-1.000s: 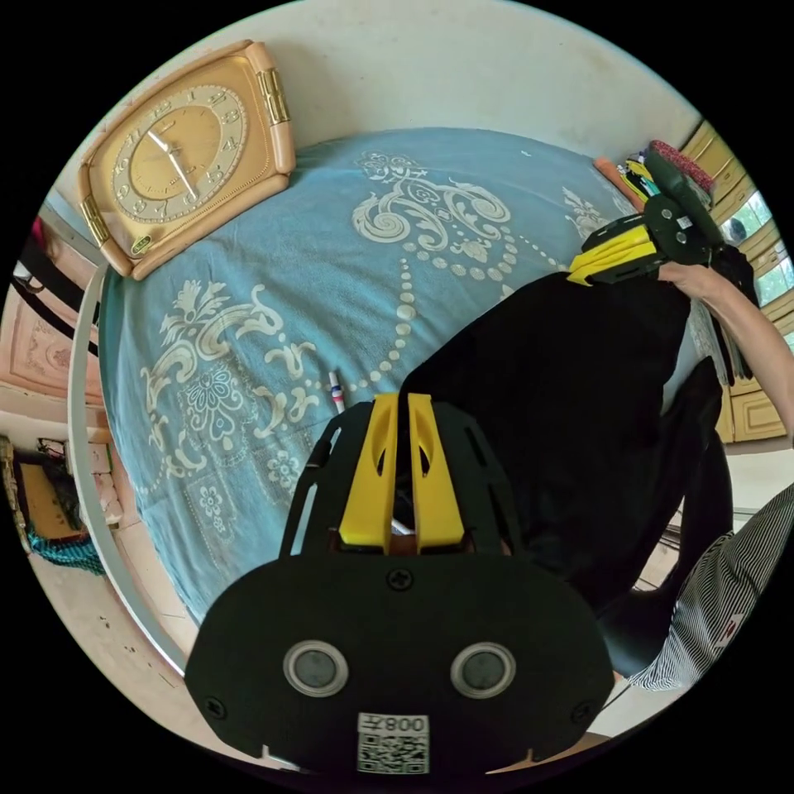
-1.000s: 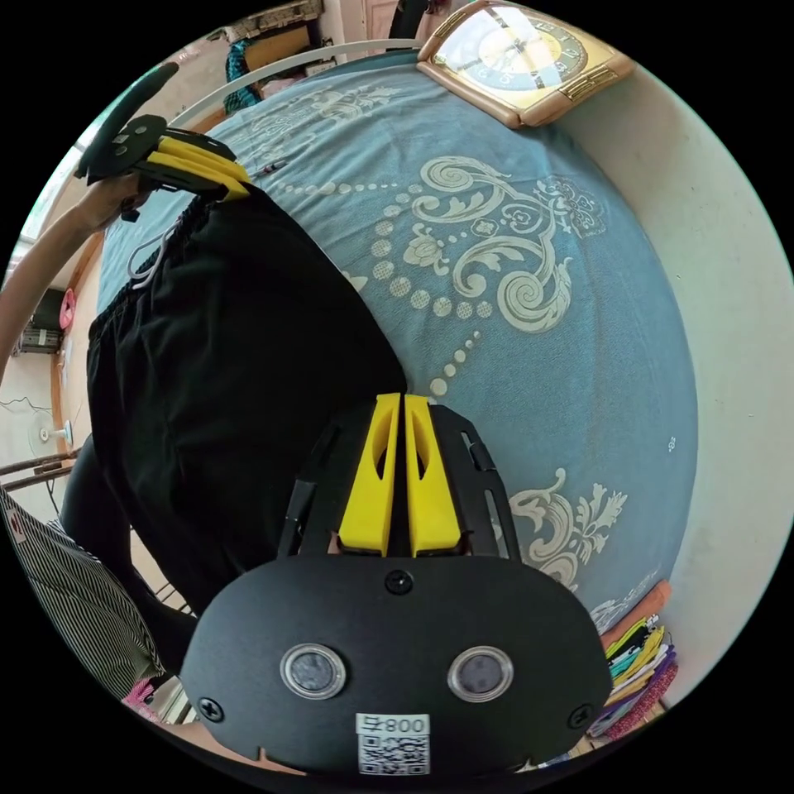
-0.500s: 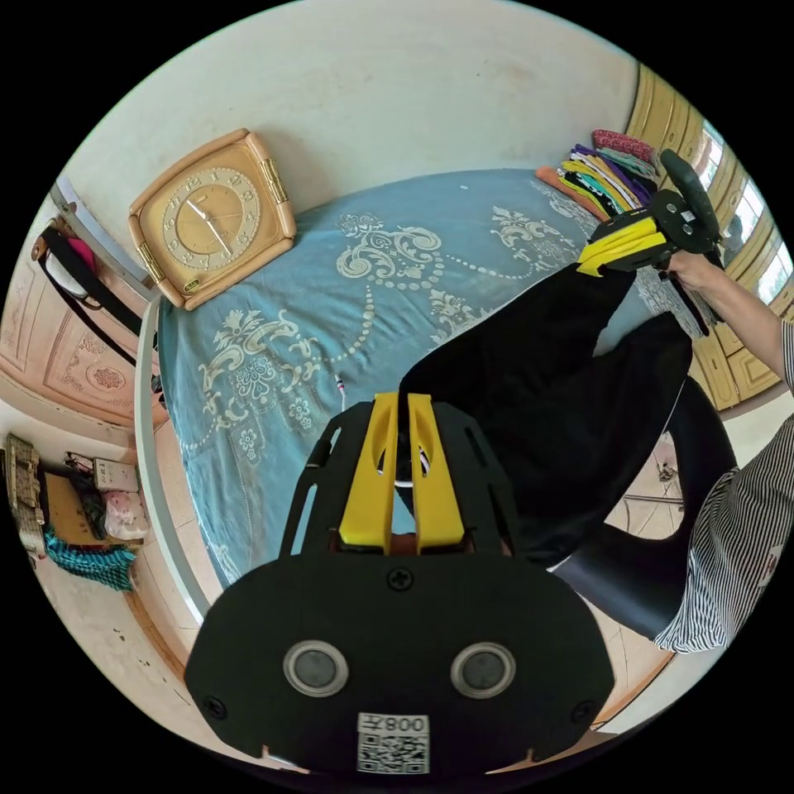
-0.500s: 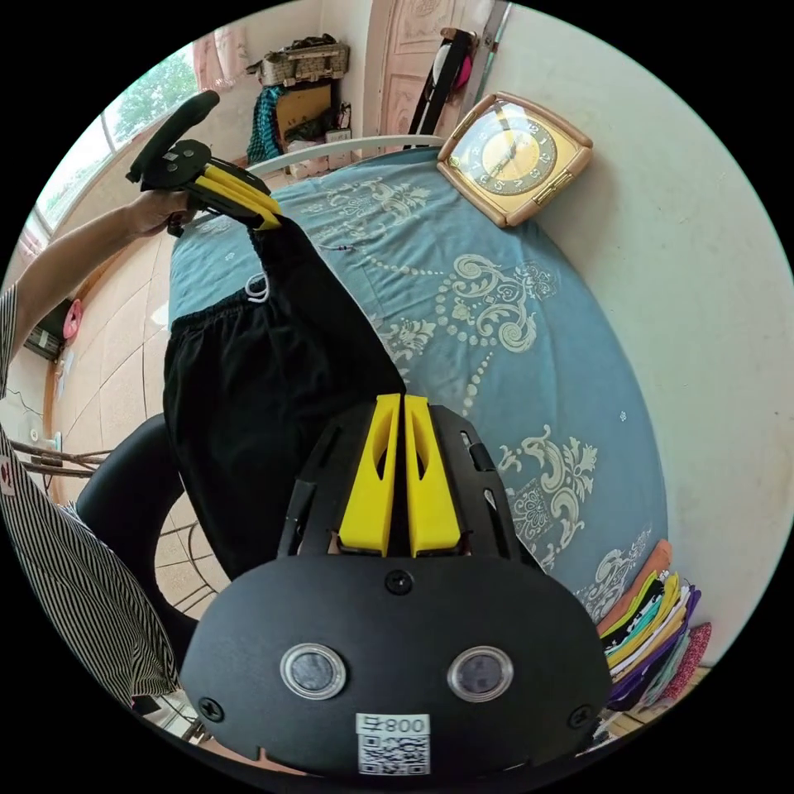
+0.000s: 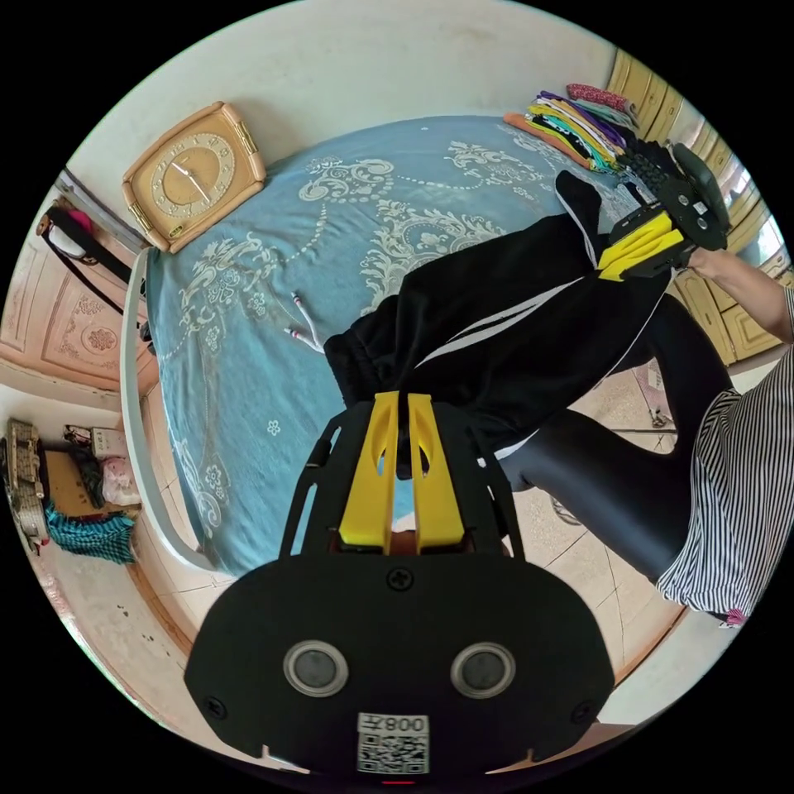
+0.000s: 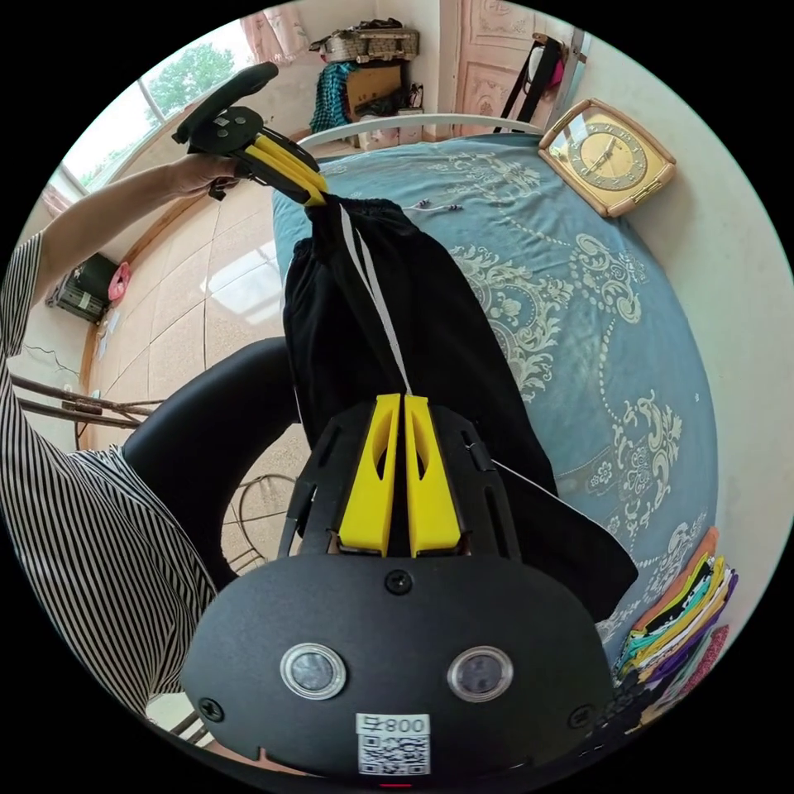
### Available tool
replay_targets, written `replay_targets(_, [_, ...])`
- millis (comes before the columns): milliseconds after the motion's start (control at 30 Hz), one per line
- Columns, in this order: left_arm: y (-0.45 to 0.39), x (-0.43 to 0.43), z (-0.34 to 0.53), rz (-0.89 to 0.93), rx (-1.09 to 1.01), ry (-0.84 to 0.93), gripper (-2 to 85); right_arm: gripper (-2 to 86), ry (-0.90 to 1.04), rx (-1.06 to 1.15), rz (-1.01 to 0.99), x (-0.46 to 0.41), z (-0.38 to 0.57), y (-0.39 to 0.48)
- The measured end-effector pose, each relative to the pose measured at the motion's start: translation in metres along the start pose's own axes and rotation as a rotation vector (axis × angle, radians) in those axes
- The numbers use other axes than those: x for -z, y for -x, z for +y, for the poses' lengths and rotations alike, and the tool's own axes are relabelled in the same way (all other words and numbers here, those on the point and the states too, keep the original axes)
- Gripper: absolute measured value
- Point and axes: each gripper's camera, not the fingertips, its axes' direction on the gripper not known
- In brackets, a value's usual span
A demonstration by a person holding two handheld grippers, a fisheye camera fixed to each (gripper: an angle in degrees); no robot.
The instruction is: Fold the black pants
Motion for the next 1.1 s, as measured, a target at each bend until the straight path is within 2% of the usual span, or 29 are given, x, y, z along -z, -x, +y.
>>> replay_targets(500, [-0.028, -0.001, 0.078, 0.04, -0.003, 0.01, 1.4, 0.5, 0.005, 0.003, -0.083, -0.05, 0.048, 0.038])
replay_targets(1100, [-0.042, -0.053, 0.146, 0.067, 0.005, 0.106, 1.3, 0.7, 0.063, -0.046, -0.194, -0.142, 0.102, 0.036])
